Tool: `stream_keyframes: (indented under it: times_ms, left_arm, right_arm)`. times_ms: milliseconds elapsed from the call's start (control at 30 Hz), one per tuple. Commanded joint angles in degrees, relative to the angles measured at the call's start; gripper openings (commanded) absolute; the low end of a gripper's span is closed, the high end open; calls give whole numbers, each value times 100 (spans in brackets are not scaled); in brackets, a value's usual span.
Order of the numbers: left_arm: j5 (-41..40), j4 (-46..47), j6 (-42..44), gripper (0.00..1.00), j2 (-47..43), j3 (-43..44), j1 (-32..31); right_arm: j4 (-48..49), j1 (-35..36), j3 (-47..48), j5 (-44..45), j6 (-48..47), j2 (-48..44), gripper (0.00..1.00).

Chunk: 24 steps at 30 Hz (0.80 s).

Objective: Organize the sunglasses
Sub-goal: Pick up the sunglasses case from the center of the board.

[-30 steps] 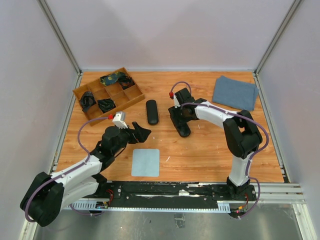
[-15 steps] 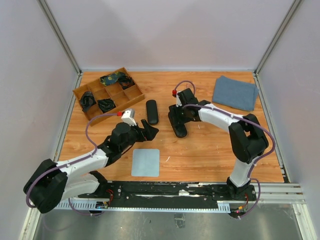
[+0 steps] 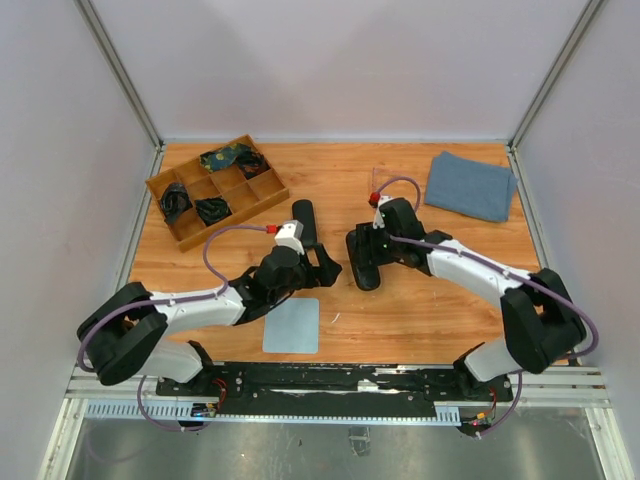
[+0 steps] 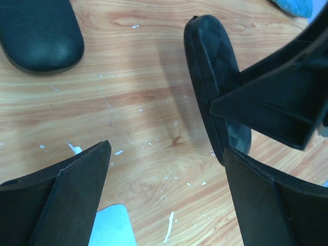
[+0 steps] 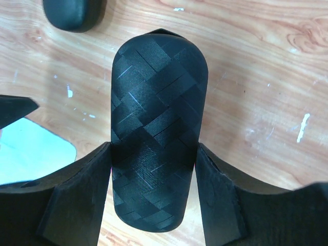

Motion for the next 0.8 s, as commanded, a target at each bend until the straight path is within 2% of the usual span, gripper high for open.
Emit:
stream_keyframes:
  times_ms: [0, 267, 767]
  left_arm:
    - [-542, 206, -109, 97, 207, 238, -249]
    - [-890, 294, -119, 96, 509, 568, -595]
    - [-1123, 250, -266, 96, 635, 479, -656]
  right_arm:
    - [722, -38, -514, 63, 544, -757, 1]
    - [1024, -33, -926, -31, 853, -1365, 1]
    - [1835, -46, -1285, -703, 1319, -1185, 1]
